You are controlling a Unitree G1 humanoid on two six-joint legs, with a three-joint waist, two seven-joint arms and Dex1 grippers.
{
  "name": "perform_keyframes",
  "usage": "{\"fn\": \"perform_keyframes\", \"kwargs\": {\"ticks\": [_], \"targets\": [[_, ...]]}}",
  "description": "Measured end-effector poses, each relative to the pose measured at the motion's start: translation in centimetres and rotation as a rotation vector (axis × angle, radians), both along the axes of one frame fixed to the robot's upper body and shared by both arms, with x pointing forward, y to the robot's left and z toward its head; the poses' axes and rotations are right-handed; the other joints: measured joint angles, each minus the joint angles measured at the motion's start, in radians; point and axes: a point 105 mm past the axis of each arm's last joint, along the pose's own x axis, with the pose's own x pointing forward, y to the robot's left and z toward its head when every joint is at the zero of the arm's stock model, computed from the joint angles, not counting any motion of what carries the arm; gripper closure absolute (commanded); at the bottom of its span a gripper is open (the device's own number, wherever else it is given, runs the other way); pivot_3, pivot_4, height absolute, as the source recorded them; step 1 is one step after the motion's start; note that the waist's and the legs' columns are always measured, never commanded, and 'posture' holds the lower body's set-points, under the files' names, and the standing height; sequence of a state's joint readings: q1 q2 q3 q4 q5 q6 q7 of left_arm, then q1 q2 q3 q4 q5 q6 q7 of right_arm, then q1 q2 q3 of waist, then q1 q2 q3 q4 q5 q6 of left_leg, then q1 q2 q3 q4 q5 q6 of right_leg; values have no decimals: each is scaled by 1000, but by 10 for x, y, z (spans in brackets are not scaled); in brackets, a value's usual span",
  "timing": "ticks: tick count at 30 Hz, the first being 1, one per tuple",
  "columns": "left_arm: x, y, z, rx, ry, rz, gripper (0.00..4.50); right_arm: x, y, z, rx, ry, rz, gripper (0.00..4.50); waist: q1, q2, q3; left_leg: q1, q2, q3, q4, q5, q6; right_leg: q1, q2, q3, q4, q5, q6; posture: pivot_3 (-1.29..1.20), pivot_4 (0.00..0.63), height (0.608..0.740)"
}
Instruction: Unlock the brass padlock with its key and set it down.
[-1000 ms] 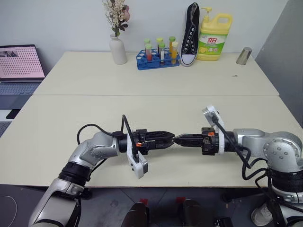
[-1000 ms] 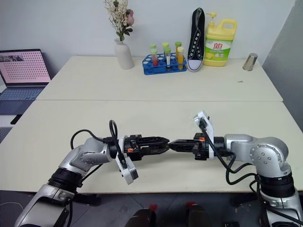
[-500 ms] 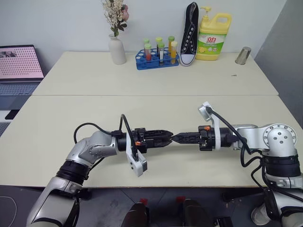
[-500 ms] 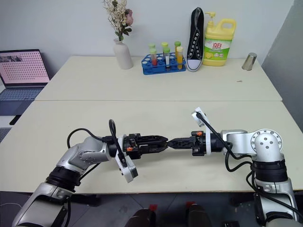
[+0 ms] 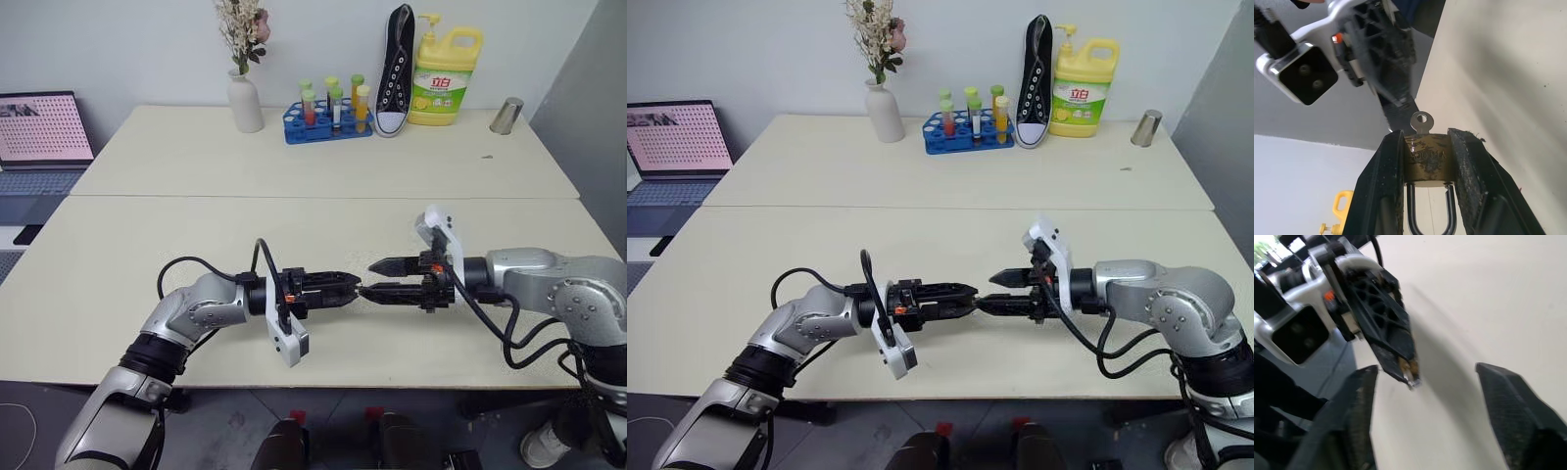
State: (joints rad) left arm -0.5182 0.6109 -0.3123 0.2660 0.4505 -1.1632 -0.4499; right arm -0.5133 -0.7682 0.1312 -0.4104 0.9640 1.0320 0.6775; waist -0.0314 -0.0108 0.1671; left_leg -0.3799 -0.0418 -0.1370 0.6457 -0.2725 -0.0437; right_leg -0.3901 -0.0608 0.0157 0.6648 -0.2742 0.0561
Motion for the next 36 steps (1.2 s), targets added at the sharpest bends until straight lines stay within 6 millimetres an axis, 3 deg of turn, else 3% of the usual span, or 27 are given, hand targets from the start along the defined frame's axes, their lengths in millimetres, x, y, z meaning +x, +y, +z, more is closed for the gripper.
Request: {"fn": "perform_keyframes", "kwargs": {"ticks": [15, 18, 26, 27, 36], "targets": [[0, -1, 0, -2, 3, -3, 3507, -2, 21, -4, 107, -36, 13, 726, 0, 0, 0, 0, 0, 0, 0, 0, 0, 0, 0, 0, 0, 0, 0, 0, 150, 740], [1, -1, -1, -4, 6, -2, 3507, -2, 26, -5, 127, -26, 19, 1295, 0, 0, 0, 0, 0, 0, 0, 0, 0, 0, 0, 0, 0, 0, 0, 0, 150, 740], [2, 0, 0, -18, 6, 5, 3507, -2, 27, -8, 113, -21, 17, 4180, 0, 0, 0, 0, 0, 0, 0, 0, 0, 0, 0, 0, 0, 0, 0, 0, 150, 740], [2, 0, 0, -18, 7, 6, 3507, -1, 27, -8, 111, -24, 16, 4374, 0, 0, 0, 0, 0, 0, 0, 0, 0, 0, 0, 0, 0, 0, 0, 0, 150, 740], [2, 0, 0, -16, 5, 8, 3507, -1, 27, -8, 106, -29, 21, 4368, 0, 0, 0, 0, 0, 0, 0, 0, 0, 0, 0, 0, 0, 0, 0, 0, 150, 740]]}}
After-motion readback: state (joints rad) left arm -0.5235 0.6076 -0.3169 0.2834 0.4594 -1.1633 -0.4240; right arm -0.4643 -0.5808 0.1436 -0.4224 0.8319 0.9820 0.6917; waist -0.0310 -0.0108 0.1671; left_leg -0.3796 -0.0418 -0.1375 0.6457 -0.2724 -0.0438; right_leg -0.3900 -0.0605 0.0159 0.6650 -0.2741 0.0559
